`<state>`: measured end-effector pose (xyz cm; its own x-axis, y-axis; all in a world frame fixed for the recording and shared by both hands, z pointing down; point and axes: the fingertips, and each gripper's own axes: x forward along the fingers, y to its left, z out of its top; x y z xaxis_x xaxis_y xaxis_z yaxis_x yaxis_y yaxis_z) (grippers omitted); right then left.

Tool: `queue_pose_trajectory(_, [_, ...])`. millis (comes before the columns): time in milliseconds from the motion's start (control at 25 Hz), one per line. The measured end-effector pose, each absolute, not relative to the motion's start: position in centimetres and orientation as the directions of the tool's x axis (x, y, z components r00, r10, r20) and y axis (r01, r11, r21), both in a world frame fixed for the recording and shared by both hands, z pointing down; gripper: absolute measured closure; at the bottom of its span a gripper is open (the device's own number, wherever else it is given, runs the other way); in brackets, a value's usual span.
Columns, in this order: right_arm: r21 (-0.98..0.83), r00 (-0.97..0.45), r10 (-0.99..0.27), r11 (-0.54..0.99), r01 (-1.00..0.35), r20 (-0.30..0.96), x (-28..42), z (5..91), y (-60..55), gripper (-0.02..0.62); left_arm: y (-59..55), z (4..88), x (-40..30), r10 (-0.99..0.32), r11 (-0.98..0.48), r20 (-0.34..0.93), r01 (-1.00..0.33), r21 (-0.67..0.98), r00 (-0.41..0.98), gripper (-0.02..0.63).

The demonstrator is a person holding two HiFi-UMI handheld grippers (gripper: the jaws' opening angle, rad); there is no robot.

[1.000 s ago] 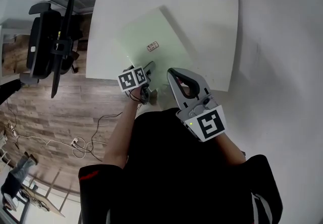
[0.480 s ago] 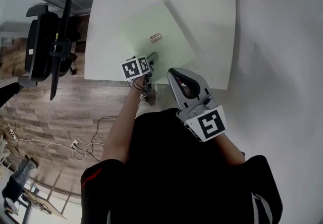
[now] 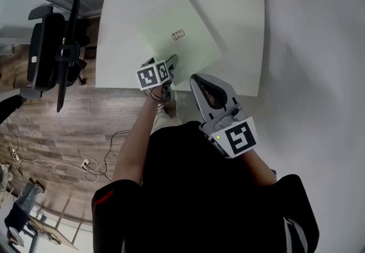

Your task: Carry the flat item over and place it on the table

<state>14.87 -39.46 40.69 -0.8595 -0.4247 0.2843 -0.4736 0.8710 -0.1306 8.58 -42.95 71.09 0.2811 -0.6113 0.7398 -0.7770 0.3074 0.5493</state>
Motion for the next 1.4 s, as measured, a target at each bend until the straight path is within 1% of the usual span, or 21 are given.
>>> queue_pose_trajectory(80, [-0.135,-0.855,-0.433,0.865,-0.483,0.284,14.9,40.7,-39.2,0.595,-42.3,69.4,8.3,-0.652,0.281,0.702,-0.768,0.575,0.287,0.231])
queue_pose_trajectory(160, [-0.152,-0.855,-0.438,0.859,-0.489,0.277,15.0,40.6,-38.8,0.595,-41.5,67.1,8.2,-0.697,0.24,0.654,-0.764,0.6,0.294,0.319])
queue_pose_trajectory(200, [-0.161,-0.855,-0.44,0.855,-0.492,0.273,15.1,40.5,-38.5,0.595,-41.1,65.8,8.3,-0.719,0.212,0.627,-0.764,0.61,0.301,0.35])
queue_pose_trajectory(320, [-0.162,-0.852,-0.452,0.85,-0.501,0.263,15.2,40.2,-37.6,0.595,-39.8,61.7,8.8,-0.773,0.111,0.543,-0.772,0.625,0.329,0.396])
queue_pose_trajectory(440, [-0.142,-0.846,-0.47,0.847,-0.512,0.252,15.1,39.8,-36.4,0.595,-38.2,58.1,9.1,-0.805,0.011,0.485,-0.81,0.587,0.341,0.432])
queue_pose_trajectory(640, [-0.153,-0.839,-0.494,0.833,-0.532,0.227,14.6,39.9,-33.9,0.595,-34.7,53.7,8.8,-0.85,-0.082,0.39,-0.821,0.564,0.353,0.505])
queue_pose_trajectory(800, [-0.164,-0.828,-0.526,0.815,-0.556,0.193,15.1,39.0,-31.2,0.595,-31.4,49.9,9.1,-0.881,-0.147,0.332,-0.861,0.487,0.338,0.584])
queue_pose_trajectory(880, [-0.15,-0.824,-0.539,0.813,-0.563,0.174,15.4,38.1,-29.7,0.595,-29.7,48.1,9.7,-0.888,-0.182,0.303,-0.87,0.458,0.345,0.6])
queue_pose_trajectory(1160, [-0.125,-0.799,-0.589,0.79,-0.601,0.123,16.2,36.4,-26.0,0.597,-25.6,43.0,12.0,-0.897,-0.304,0.231,-0.905,0.297,0.377,0.601])
queue_pose_trajectory(1400, [-0.121,-0.813,-0.576,0.804,-0.583,0.088,16.3,35.3,-22.5,0.597,-22.4,39.6,12.4,-0.911,-0.34,0.141,-0.898,0.278,0.388,0.6])
